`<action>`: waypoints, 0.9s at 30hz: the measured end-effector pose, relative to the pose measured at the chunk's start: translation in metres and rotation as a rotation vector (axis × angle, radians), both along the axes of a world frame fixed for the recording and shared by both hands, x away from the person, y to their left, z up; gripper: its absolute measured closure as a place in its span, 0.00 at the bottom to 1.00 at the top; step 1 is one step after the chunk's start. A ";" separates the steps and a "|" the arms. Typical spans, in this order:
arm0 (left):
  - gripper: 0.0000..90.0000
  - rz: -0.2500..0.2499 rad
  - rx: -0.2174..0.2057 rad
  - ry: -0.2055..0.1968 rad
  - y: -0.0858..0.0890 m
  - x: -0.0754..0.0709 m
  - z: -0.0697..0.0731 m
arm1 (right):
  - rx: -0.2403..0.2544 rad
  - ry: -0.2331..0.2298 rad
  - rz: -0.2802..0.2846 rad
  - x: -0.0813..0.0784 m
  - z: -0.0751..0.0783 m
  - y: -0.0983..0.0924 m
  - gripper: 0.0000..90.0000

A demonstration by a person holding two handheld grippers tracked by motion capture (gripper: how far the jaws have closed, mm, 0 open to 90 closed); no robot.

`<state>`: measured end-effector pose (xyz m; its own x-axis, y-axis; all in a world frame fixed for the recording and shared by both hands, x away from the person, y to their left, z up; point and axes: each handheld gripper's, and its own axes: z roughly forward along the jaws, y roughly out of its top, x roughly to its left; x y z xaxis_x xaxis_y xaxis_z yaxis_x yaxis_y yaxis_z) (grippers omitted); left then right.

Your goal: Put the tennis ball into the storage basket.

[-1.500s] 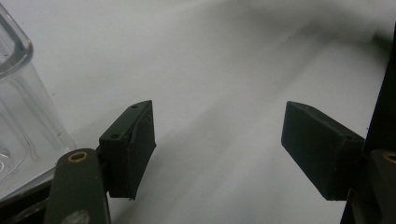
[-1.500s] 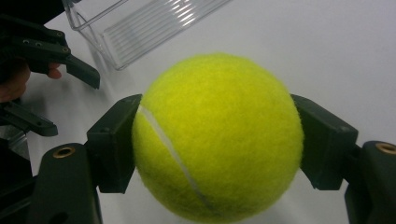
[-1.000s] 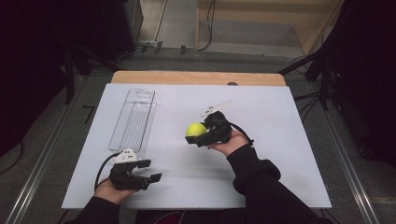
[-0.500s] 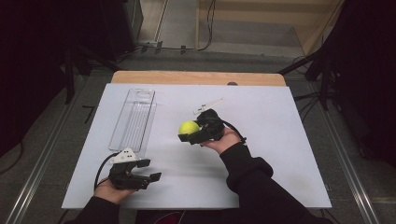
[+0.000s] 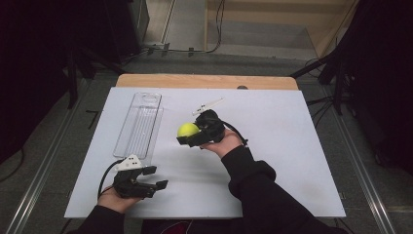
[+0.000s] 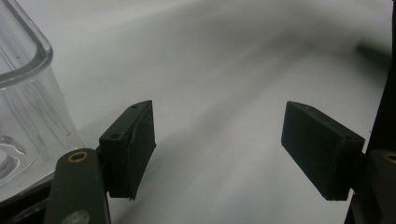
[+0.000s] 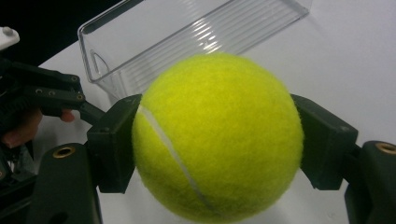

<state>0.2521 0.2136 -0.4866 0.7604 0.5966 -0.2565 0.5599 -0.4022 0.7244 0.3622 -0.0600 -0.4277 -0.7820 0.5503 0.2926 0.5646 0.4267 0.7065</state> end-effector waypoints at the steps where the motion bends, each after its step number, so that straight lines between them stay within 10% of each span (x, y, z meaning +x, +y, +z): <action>1: 0.29 0.000 0.001 0.000 0.000 0.000 0.000 | -0.001 -0.002 0.002 0.001 0.001 0.001 0.26; 27: 0.29 -0.006 0.002 0.003 0.001 0.000 0.001 | -0.001 -0.019 0.059 0.023 0.019 0.047 0.26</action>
<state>0.2519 0.2146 -0.4858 0.7632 0.5924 -0.2580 0.5598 -0.4070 0.7218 0.3857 -0.0126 -0.4084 -0.8185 0.5034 0.2769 0.5248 0.4592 0.7167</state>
